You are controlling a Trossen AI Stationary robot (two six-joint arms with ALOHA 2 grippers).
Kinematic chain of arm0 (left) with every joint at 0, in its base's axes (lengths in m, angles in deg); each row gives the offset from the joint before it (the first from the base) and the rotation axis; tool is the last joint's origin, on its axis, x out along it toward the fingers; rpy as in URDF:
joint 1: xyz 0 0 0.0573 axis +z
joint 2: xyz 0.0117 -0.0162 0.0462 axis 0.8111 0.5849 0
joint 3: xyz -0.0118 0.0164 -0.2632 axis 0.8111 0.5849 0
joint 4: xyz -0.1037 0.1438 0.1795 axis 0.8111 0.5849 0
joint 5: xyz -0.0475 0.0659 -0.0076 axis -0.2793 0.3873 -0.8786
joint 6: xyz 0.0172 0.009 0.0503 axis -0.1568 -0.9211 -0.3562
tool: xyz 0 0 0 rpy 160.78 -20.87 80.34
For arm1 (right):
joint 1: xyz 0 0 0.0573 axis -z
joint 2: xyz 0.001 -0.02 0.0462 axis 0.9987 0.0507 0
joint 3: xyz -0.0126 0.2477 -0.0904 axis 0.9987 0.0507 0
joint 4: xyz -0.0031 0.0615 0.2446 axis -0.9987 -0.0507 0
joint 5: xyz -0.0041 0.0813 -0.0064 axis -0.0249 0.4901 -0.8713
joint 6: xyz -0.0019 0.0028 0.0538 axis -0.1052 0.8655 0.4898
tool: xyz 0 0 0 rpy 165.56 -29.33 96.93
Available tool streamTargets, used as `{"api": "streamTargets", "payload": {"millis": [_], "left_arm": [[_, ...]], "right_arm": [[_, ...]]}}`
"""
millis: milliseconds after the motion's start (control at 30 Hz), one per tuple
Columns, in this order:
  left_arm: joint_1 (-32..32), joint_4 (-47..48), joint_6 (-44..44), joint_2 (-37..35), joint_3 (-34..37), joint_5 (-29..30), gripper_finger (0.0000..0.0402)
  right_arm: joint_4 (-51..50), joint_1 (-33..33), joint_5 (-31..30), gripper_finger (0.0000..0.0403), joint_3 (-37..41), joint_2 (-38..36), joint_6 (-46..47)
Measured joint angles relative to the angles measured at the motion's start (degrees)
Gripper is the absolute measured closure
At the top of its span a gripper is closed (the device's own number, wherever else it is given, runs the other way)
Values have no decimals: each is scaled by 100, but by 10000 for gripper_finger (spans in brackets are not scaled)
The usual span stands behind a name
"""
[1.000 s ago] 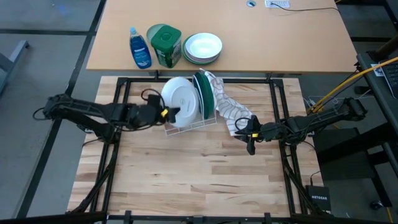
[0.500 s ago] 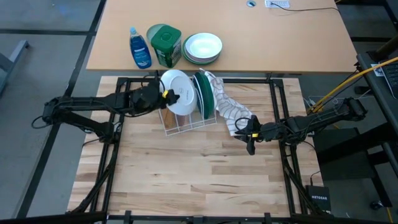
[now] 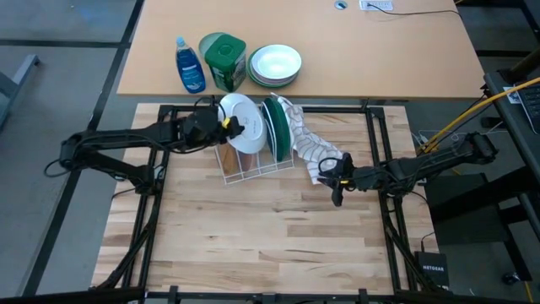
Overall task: Sort dishes
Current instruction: Put the blue plate into the dish rack
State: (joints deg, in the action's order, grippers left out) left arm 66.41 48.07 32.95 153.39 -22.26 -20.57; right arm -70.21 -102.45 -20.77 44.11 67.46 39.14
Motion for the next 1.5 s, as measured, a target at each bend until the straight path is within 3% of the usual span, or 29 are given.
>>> {"api": "streamTargets", "payload": {"millis": [233,367,567,900,1233,1500], "left_arm": [[-2,-10,219,197,0,-148,367],[-4,-23,288,254,0,-248,367],[-4,-17,277,260,0,-270,369],[-4,-25,-53,513,0,-264,371],[-20,-37,-161,710,0,-439,362],[-17,-20,-196,710,0,-437,357]], "right_arm": [[637,0,-124,304,1,524,-3],[1355,0,-514,304,1,1095,-11],[3029,0,-1155,304,1,2226,-8],[5781,46,-1228,304,-27,3950,-467],[5788,391,-914,304,-897,5188,-402],[5788,700,-1063,304,-1742,5896,-403]]}}
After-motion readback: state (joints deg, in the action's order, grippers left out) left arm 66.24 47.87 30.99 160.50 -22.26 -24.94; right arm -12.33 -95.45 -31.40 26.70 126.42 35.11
